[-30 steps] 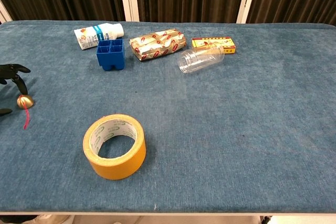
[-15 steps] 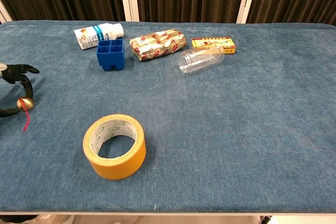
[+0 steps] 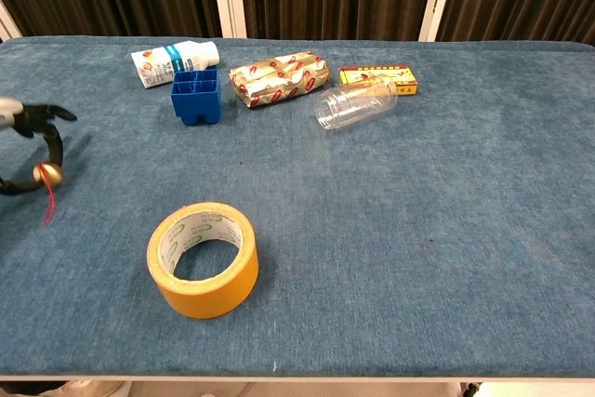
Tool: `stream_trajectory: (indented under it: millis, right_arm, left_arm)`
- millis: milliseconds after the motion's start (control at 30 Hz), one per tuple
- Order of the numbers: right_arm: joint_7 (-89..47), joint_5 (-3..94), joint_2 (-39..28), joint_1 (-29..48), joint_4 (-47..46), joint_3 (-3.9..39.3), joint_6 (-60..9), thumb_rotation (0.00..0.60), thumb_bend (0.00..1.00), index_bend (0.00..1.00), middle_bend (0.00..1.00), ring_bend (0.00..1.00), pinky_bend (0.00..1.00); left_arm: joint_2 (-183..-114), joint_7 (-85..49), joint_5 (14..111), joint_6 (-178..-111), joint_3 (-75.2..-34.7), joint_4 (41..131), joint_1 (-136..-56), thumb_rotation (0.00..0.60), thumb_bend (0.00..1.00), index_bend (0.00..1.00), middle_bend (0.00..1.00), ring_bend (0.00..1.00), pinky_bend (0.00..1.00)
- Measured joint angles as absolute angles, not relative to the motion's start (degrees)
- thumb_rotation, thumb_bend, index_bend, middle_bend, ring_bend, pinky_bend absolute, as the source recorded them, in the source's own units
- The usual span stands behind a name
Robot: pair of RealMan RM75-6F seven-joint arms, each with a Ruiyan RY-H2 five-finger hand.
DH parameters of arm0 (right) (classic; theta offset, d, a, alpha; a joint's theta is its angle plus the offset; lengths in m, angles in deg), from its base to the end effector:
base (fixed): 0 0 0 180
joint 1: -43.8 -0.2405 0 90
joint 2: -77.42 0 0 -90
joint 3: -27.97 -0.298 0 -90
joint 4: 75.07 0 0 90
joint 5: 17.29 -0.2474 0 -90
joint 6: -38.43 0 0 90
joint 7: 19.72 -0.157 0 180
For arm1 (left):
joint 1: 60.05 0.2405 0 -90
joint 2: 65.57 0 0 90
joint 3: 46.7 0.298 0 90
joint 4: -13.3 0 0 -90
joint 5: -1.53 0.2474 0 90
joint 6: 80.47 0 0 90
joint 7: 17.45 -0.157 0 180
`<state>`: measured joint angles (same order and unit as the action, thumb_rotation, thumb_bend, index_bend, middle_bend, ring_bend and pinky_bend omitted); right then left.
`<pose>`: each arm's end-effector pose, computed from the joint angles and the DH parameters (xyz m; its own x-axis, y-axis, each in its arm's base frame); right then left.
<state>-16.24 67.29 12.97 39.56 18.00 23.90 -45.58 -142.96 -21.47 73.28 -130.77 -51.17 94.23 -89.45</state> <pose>-0.3644 -0.2013 0.1415 0.4303 -0.0068 0.9027 -0.9024 0.0216 0.4303 -0.3249 0.3446 0.0062 0.4253 0.4083 0.8077 0.9050 -0.1828 -0.3841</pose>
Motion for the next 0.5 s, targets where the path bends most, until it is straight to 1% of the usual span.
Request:
stream_trajectory:
  millis: [200, 300, 433, 500]
  right_arm:
    - [-16.5, 67.2, 13.1, 39.5, 18.1, 23.9, -45.4, 0.6, 0.32, 0.06, 0.2, 0.17, 0.24]
    - [-16.7, 67.0, 13.2, 39.6, 18.2, 23.9, -45.4, 0.6, 0.32, 0.06, 0.2, 0.17, 0.24]
    - [-16.8, 66.9, 13.3, 39.6, 18.2, 23.9, -45.3, 0.6, 0.32, 0.06, 0.2, 0.17, 0.24]
    - [-16.9, 66.9, 13.4, 39.6, 18.3, 24.0, -45.2, 0.6, 0.32, 0.06, 0.2, 0.17, 0.24]
  left_arm:
    - [-135.1, -25.0, 71.2, -131.7, -53.6, 104.6, -90.7, 0.6, 0.37, 0.54, 0.06, 0.0, 0.17]
    - [-129.9, -27.0, 69.3, -131.7, -55.1, 110.6, -91.7, 0.6, 0.37, 0.54, 0.06, 0.0, 0.17]
    - [-122.9, -30.8, 65.1, -131.6, -57.1, 117.8, -93.4, 0.6, 0.37, 0.54, 0.06, 0.0, 0.17]
    - [-120.5, -32.7, 63.0, -131.8, -57.8, 120.2, -94.1, 0.6, 0.37, 0.54, 0.06, 0.0, 0.17]
